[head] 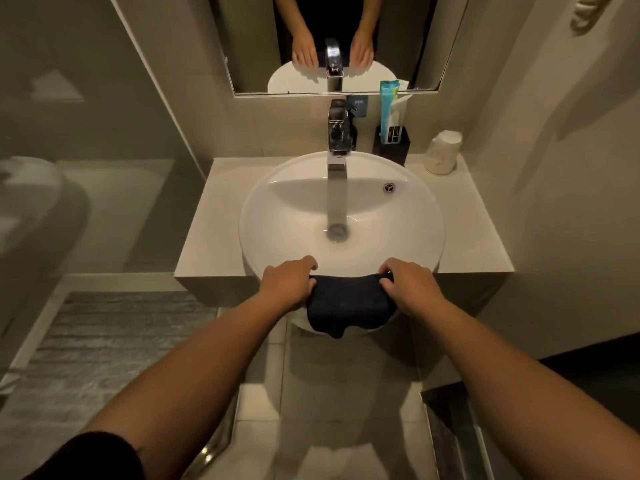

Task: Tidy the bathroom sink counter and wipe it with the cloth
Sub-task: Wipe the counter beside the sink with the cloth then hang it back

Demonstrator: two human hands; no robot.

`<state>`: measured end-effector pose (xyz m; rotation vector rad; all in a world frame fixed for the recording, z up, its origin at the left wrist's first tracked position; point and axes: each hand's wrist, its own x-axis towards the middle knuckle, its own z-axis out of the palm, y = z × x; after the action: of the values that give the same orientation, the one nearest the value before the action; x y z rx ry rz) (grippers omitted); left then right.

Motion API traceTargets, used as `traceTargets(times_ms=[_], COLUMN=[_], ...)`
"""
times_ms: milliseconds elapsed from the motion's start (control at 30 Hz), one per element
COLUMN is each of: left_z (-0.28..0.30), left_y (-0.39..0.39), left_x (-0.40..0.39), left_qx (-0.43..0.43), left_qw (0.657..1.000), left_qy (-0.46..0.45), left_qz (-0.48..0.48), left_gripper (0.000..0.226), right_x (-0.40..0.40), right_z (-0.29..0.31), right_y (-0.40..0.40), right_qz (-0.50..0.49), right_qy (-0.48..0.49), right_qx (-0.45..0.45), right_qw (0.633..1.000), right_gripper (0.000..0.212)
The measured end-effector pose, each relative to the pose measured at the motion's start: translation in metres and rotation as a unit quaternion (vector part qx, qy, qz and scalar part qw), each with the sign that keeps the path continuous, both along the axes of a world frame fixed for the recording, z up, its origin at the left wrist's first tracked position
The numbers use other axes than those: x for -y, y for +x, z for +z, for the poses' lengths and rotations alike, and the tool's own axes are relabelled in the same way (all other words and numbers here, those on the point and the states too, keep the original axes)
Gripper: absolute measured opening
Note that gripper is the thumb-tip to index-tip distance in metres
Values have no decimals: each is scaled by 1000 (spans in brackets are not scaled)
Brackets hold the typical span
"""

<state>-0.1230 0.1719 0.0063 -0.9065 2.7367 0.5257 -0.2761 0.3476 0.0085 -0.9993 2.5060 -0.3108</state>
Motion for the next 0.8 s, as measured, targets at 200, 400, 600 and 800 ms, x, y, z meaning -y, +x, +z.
traceTargets(times_ms=[200,400,600,800], left_z=[14,-2,-10,6], left_y=[19,33,33,39], left_x=[-23,-51,-50,-54], left_qx=[-62,-28,-47,-48], left_qw=[992,972,978,978], left_qy=[-66,-122,-134,-130], left_qz=[-91,-197,-154,-155], left_gripper=[55,64,37,37], right_x=[-16,-31,-25,-33], right_z=[8,-5,-10,16], right_y=[12,39,37,45], right_qz=[53,255,214,177], right_qy=[-82,-32,-26,-13], right_qx=[-42,-117,-140,-168], right_qw=[994,959,967,970], right_gripper=[46,51,38,38])
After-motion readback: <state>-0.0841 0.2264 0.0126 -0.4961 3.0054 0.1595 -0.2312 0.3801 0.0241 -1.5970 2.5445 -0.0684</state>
